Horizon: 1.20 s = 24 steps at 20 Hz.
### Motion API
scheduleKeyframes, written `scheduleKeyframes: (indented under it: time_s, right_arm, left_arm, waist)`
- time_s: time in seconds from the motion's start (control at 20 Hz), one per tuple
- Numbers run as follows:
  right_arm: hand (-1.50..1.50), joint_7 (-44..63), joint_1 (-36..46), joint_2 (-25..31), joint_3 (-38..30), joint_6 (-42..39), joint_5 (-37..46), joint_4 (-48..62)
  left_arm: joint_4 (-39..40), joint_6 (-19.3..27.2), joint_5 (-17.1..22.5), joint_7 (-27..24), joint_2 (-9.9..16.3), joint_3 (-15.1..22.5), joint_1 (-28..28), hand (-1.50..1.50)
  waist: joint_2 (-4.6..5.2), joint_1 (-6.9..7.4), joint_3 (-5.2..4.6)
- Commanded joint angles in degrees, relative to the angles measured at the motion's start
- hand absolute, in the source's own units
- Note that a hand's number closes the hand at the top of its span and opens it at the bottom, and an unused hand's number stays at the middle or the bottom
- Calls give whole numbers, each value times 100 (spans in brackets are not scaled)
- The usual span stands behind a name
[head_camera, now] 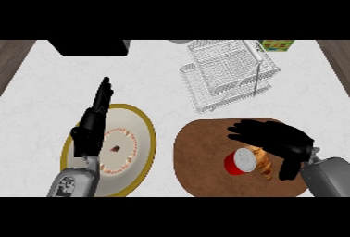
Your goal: Pick the croissant from the cutting board and place it in the tiered basket
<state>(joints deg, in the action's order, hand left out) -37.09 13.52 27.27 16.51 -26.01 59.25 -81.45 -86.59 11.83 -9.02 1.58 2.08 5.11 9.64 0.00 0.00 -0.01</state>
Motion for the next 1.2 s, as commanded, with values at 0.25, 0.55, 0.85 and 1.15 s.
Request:
scheduleKeyframes:
  time_s: [0.25, 0.55, 0.85, 1.15]
  right_arm:
    - [150, -408, -248, -531, 18, 1461, 427, 238]
    - [150, 1179, 17, -1164, 219, 1338, 1364, 359]
    - [150, 4038, -115, -1846, 306, 125, 2550, -147]
    - [150, 6179, -7, -2699, 1086, -82, 2669, -678]
  left_arm:
    - [-594, -320, 94, 152, 213, -5, -439, 0]
    - [70, -66, -82, -133, -88, 27, -135, 0]
    - [-258, -63, -66, 77, -74, 59, -300, 0]
    - [-356, -270, 127, 247, 117, -152, -42, 0]
  waist:
    - [-3, 27, 3]
    - [12, -21, -9]
    - [-71, -94, -28]
    - [-17, 34, -1]
